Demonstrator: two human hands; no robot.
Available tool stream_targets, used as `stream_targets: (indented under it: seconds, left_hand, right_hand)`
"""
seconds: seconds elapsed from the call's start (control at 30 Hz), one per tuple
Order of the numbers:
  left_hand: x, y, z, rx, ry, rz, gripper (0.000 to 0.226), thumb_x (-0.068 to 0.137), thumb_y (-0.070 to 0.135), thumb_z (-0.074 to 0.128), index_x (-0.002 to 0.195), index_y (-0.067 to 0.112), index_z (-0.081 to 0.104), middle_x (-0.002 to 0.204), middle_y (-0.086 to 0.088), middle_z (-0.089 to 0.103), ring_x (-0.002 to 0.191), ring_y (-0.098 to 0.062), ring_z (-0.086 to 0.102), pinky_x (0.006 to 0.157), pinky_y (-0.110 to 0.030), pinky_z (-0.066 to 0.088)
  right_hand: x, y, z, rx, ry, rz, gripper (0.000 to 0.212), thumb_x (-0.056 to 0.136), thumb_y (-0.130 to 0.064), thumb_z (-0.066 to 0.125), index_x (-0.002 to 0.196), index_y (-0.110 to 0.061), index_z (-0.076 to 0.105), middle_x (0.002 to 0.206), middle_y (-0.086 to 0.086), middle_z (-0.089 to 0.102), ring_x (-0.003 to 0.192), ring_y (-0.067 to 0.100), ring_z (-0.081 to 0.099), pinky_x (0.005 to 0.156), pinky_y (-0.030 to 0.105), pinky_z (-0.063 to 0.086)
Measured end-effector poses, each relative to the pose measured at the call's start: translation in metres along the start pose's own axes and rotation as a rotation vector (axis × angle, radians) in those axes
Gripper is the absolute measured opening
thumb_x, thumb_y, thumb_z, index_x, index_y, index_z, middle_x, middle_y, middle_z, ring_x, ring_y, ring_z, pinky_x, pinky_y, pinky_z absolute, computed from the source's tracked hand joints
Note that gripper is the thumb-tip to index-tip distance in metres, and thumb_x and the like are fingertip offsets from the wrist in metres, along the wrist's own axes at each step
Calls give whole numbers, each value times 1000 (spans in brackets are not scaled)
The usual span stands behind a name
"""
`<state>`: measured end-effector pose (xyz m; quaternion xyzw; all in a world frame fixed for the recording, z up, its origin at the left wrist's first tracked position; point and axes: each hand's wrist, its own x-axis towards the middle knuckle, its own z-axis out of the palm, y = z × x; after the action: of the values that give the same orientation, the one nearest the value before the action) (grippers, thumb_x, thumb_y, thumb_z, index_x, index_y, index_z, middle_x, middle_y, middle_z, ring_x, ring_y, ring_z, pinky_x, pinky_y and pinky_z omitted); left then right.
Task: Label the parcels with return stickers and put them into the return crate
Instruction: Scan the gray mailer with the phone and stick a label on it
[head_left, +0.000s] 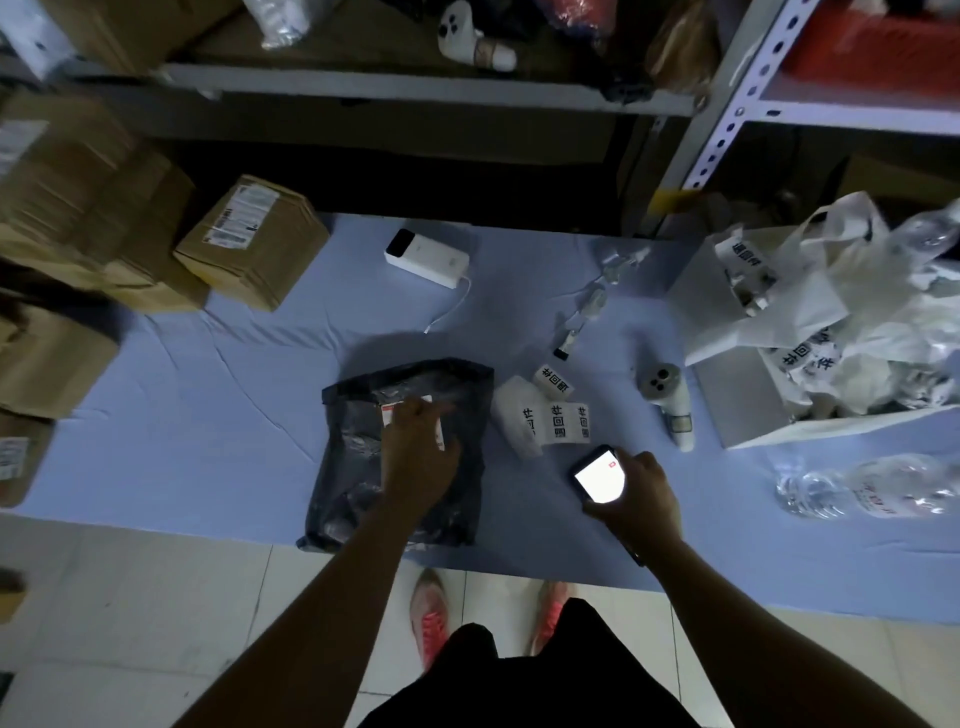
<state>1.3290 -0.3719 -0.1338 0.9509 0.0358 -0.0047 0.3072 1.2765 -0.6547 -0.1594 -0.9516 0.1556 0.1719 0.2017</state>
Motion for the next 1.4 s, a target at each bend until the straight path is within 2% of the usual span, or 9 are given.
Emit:
stream_targets:
  seconds: [0.1,0.3,0.43,0.6,0.77,0.97,1.17,1.3,1.4]
  left_hand:
    - [4,28,27,41,-132,223,39,78,20,75,116,14,70,111,-13,59,100,-35,59,83,-46,53]
    - [11,56,64,157,-372,106,67,89,34,69,149,34,42,132,-13,51,117,-31,54,98,-48,49]
    - [15,48,72,135,-364,77,33,90,27,66,123,22,63,115,-7,65,106,-28,64,92,-41,52]
    - [19,53,54,-103,-279,-66,11,77,22,71,85,14,71,91,-3,72,82,-17,68,66,-22,54]
    - [27,44,24,-272,-64,-139,16,73,24,79,68,22,64,63,9,65,55,-3,58,55,-16,44]
    - [39,28,5,-455,-64,-228,29,78,-3,69,82,25,67,80,2,68,62,-9,64,53,-24,52]
    - [44,8,3,-569,24,-273,40,88,4,67,115,34,66,112,-8,71,91,-22,70,76,-36,60]
    - [40,18,-4,-498,26,-86,70,85,16,79,124,66,50,156,-3,37,127,-17,53,98,-35,52]
    - [35,32,-2,-196,58,338,46,79,23,77,117,47,69,131,-8,63,115,-27,62,96,-44,54]
  right_hand:
    - [6,9,1,-41,24,-4,89,64,-51,88,140,-28,48,121,3,56,111,25,53,80,38,53]
    - [19,18,-2,-181,8,-58,92,69,-64,78,146,-27,43,136,3,54,125,26,46,100,43,43]
    - [25,9,-9,34,50,-124,89,78,-58,77,153,-26,40,150,4,44,138,27,38,111,46,38]
    - [37,-26,-18,101,105,-457,79,82,-52,69,151,-23,42,154,1,44,139,22,35,111,44,36]
    - [48,-51,-12,27,-44,-495,62,86,-54,67,141,-28,55,123,-4,64,121,21,50,104,42,39]
    - [53,-59,-8,0,-50,-456,64,89,-48,69,145,-25,50,143,3,51,128,26,43,104,43,39]
    - [47,-59,-8,-18,-169,-387,33,90,-37,71,121,-26,70,119,4,64,112,28,58,101,38,41]
    - [39,-57,-9,110,-232,-401,21,94,-33,69,105,-17,74,117,9,72,109,27,67,94,36,52]
    - [36,-64,-15,235,-203,-424,28,94,-35,70,117,-19,72,120,6,71,110,23,67,93,35,53]
